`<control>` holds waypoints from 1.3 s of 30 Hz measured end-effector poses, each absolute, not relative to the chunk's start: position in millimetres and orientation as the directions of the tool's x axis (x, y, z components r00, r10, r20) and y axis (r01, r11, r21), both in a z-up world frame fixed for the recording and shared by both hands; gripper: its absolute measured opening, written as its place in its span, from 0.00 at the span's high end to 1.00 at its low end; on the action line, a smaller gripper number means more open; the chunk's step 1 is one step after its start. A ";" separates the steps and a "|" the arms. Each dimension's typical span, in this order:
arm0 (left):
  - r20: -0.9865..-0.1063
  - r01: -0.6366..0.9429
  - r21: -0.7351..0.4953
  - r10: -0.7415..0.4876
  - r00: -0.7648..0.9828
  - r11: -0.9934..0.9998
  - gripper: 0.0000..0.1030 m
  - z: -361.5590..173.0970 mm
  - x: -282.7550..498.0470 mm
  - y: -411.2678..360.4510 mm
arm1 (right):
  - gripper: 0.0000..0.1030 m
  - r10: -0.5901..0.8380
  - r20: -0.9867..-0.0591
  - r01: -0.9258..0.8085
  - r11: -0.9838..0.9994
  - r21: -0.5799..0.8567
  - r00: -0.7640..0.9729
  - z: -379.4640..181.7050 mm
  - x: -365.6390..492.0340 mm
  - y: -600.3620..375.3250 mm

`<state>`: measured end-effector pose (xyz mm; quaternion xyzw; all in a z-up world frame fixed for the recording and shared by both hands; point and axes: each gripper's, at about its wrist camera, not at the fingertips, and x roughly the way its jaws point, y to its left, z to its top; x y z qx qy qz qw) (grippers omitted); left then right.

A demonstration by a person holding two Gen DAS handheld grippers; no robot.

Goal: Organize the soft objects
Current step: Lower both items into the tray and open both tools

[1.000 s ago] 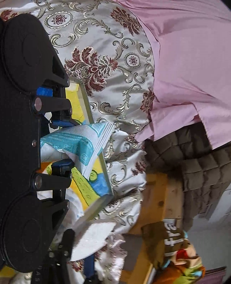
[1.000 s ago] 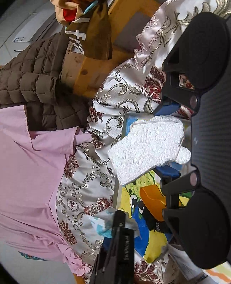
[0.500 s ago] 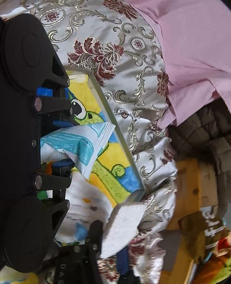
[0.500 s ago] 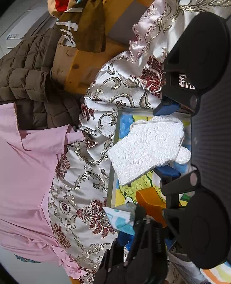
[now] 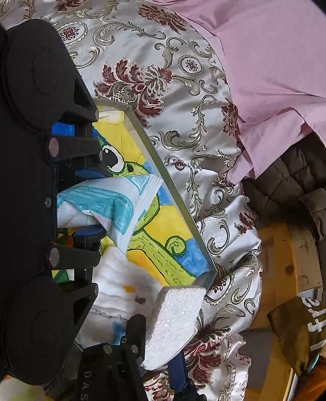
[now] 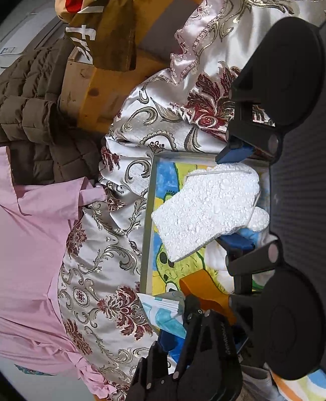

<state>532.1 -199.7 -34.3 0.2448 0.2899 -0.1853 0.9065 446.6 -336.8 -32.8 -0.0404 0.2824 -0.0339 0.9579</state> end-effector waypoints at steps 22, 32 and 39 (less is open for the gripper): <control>-0.609 0.455 0.360 -0.164 0.776 0.814 0.42 -27.1 528.3 -195.5 | 0.32 -0.083 -0.542 0.049 0.996 -0.075 0.836 -31.0 444.1 -342.8; -0.573 0.411 0.389 -0.133 0.809 0.825 0.22 -11.1 519.3 -187.2 | 0.19 -0.075 -0.511 0.053 0.997 -0.057 0.856 -18.1 435.2 -343.6; -0.541 0.383 0.397 -0.124 0.832 0.834 0.16 16.5 500.9 -173.9 | 0.13 -0.078 -0.442 0.077 0.997 -0.021 0.894 9.5 411.0 -347.2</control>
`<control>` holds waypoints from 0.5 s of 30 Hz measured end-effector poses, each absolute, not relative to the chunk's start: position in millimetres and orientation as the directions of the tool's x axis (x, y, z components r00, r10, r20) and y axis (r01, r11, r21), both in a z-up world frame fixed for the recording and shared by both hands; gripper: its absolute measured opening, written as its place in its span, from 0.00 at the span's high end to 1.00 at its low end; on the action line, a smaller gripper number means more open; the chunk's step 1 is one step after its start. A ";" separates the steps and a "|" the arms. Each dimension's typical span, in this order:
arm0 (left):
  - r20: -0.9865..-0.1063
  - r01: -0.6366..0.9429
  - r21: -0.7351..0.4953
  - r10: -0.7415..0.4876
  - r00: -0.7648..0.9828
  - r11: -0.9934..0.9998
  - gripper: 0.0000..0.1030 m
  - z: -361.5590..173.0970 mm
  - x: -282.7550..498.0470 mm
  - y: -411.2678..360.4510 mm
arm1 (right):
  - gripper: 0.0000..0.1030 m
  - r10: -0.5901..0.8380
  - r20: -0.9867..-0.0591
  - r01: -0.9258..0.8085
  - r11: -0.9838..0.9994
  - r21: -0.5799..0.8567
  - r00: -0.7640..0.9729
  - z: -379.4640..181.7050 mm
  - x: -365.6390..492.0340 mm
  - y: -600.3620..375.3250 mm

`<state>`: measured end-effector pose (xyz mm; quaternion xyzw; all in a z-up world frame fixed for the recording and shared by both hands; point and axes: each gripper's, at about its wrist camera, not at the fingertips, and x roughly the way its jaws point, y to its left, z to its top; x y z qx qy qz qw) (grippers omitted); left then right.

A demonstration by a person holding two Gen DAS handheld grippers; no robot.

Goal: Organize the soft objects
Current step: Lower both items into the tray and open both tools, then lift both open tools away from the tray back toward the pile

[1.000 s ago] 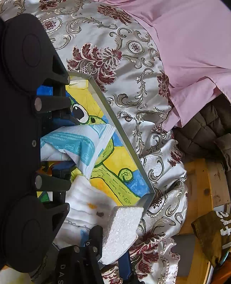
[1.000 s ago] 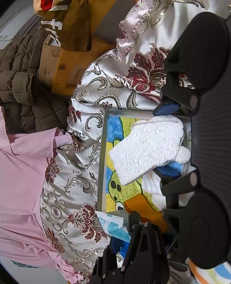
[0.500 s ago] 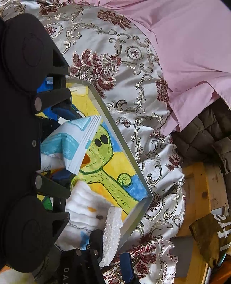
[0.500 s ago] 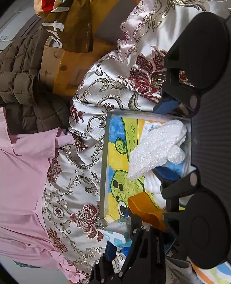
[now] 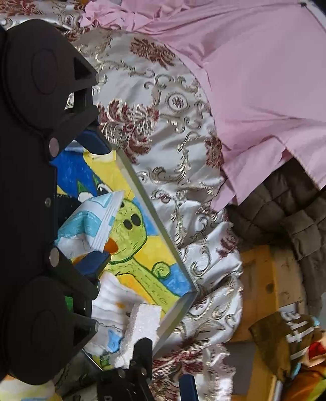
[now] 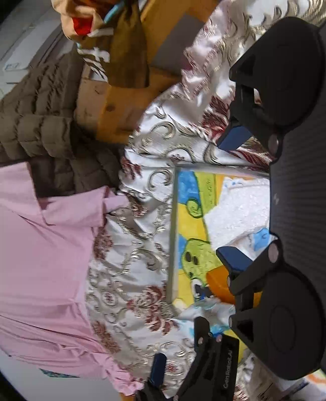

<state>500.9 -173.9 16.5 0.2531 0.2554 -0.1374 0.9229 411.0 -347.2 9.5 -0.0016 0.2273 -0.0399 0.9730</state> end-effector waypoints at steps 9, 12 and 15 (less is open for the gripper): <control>-0.472 0.315 0.284 -0.154 0.868 0.906 0.08 63.3 452.8 -139.1 | 0.06 -0.077 -0.278 0.094 0.994 0.048 0.957 60.9 352.0 -349.0; -0.451 0.303 0.265 -0.160 0.878 0.915 0.08 74.1 435.3 -132.1 | 0.04 -0.089 -0.233 0.100 0.994 0.035 0.968 75.3 327.3 -345.7; -0.424 0.291 0.227 -0.175 0.889 0.930 0.08 86.5 410.4 -123.1 | 0.02 -0.091 -0.186 0.101 0.994 0.045 0.978 86.8 302.2 -343.6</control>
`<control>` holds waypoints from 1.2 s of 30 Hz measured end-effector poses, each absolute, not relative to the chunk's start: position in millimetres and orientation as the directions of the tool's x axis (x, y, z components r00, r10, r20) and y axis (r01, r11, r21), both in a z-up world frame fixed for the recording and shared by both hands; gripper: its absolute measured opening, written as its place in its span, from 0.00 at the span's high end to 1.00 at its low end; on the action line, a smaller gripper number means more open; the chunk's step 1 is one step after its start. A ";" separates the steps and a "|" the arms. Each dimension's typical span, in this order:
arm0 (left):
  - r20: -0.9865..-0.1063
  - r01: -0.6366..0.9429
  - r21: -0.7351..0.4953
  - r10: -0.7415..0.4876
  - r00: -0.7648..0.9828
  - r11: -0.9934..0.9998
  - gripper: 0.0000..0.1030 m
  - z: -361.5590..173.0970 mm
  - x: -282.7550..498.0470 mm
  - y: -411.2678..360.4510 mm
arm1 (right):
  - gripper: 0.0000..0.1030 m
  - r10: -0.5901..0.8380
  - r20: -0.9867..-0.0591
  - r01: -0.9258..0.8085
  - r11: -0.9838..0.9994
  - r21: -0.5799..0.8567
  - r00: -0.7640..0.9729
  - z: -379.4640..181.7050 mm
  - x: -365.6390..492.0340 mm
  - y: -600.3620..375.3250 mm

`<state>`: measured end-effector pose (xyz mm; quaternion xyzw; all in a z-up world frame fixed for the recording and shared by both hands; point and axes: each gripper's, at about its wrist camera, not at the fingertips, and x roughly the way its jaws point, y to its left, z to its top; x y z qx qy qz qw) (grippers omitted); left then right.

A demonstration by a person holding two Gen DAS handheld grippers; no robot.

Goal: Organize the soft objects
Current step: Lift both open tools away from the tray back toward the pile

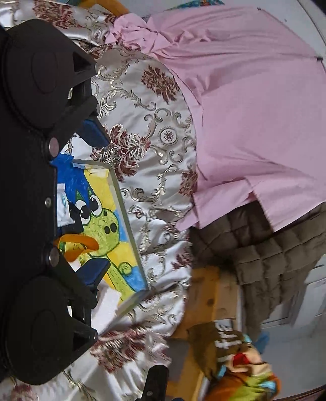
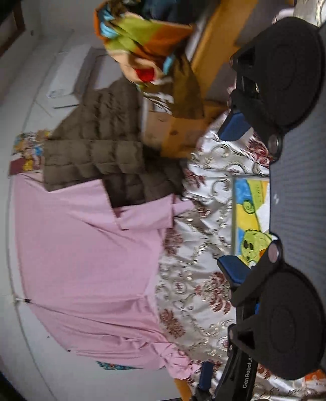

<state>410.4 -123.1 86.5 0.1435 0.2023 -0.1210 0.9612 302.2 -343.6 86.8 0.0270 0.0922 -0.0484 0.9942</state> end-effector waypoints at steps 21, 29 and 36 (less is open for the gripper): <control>-0.277 0.163 0.043 -0.145 0.950 0.986 0.01 107.1 215.6 -51.5 | 0.00 -0.054 -0.104 0.056 0.998 0.019 0.993 73.8 134.4 -273.2; -0.304 0.112 0.048 -0.092 0.948 0.993 0.01 97.9 172.0 -32.4 | 0.00 -0.025 -0.145 0.023 1.000 -0.015 0.989 60.1 105.8 -251.0; -0.345 0.105 0.064 -0.077 0.935 0.992 0.01 78.8 152.7 -18.0 | 0.00 0.008 -0.215 -0.017 0.999 -0.042 0.977 44.5 89.5 -232.9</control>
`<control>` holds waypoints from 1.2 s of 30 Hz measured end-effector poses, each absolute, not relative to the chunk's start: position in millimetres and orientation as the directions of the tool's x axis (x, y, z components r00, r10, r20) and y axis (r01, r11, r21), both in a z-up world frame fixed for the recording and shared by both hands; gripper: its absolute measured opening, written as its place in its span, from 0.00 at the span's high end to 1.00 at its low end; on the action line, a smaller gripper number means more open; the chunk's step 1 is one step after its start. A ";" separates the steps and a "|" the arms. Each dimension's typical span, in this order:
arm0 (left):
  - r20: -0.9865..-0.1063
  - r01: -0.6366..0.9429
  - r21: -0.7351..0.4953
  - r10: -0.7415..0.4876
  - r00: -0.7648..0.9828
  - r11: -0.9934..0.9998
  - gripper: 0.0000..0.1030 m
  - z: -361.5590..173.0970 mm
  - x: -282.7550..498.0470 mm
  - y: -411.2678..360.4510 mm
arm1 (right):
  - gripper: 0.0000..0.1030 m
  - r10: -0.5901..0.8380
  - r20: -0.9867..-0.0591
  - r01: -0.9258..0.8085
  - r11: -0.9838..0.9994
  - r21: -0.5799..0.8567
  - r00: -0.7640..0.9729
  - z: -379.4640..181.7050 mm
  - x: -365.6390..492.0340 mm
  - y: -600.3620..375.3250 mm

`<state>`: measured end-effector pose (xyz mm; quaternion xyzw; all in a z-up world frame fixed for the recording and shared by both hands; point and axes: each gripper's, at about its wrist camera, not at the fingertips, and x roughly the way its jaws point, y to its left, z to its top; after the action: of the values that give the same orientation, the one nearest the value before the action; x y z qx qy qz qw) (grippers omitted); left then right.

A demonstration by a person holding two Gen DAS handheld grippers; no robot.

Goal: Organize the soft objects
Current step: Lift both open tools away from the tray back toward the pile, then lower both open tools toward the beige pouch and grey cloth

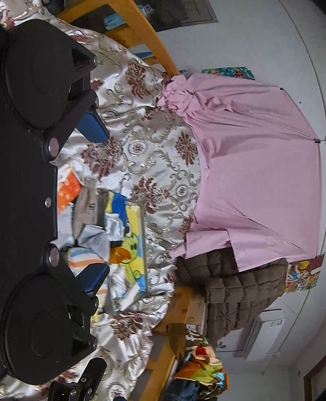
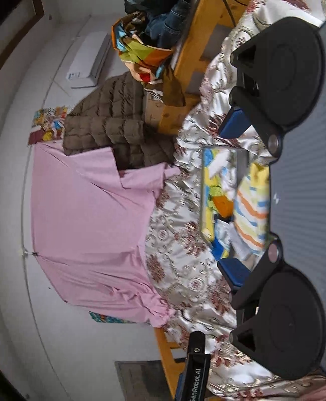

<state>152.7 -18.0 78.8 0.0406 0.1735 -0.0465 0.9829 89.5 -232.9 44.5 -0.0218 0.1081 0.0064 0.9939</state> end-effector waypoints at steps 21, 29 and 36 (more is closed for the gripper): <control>-0.625 0.076 0.013 -0.052 0.779 0.997 0.01 13.0 171.0 20.5 | 0.00 0.104 -0.517 -0.227 0.957 -0.181 0.850 -13.7 107.9 -167.1; -0.692 0.025 0.006 -0.014 0.722 1.000 0.01 2.5 191.3 26.0 | 0.00 0.118 -0.556 -0.280 0.935 -0.216 0.823 -24.4 116.2 -156.2; -0.712 0.001 0.021 0.015 0.702 1.000 0.01 -2.3 207.0 27.8 | 0.00 0.127 -0.557 -0.306 0.921 -0.242 0.821 -27.3 127.2 -151.8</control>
<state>207.0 27.8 -2.3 0.0100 0.3857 0.0038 0.9226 127.2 -151.8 -27.3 -0.1623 0.2761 0.1153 0.9403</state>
